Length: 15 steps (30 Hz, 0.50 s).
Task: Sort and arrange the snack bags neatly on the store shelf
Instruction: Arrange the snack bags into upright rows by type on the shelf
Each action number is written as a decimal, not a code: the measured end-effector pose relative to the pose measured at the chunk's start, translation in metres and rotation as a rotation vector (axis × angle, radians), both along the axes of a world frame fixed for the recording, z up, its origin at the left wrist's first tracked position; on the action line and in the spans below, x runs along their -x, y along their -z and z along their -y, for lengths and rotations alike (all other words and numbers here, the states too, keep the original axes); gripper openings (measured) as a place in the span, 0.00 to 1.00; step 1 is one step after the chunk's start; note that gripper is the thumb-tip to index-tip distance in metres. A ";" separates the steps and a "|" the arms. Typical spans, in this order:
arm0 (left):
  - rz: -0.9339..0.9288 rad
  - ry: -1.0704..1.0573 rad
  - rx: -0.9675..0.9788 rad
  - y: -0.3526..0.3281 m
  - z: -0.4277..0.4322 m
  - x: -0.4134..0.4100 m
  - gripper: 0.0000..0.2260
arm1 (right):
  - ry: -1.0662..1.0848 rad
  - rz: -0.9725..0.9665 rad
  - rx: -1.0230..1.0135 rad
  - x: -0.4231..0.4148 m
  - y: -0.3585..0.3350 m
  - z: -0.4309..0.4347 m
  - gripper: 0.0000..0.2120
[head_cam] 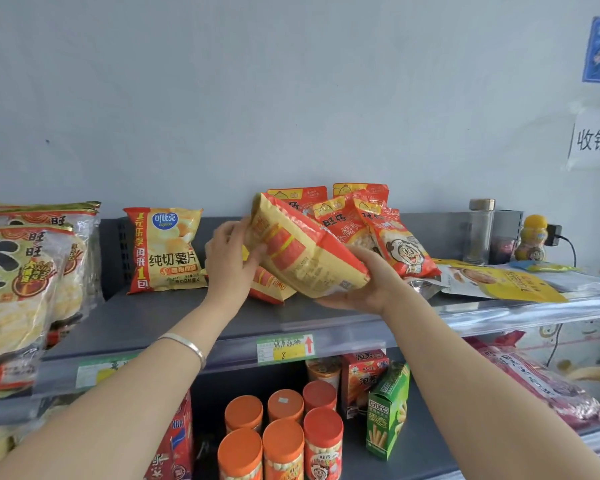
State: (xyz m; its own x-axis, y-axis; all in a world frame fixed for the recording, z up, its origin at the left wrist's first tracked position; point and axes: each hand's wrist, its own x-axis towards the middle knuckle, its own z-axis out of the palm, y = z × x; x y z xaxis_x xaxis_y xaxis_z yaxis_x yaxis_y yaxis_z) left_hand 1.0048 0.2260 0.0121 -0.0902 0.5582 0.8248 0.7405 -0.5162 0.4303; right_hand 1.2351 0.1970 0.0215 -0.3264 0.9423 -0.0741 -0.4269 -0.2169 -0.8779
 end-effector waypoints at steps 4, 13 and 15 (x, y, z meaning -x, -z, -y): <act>0.533 0.374 0.116 -0.009 0.015 -0.009 0.19 | 0.107 -0.057 -0.025 0.045 -0.010 -0.002 0.23; 1.148 0.531 0.348 -0.020 0.022 0.046 0.39 | 0.209 0.199 -0.312 0.153 -0.004 -0.015 0.38; 1.109 0.433 0.323 -0.021 0.018 0.070 0.37 | 0.193 0.321 -0.356 0.171 -0.002 -0.020 0.34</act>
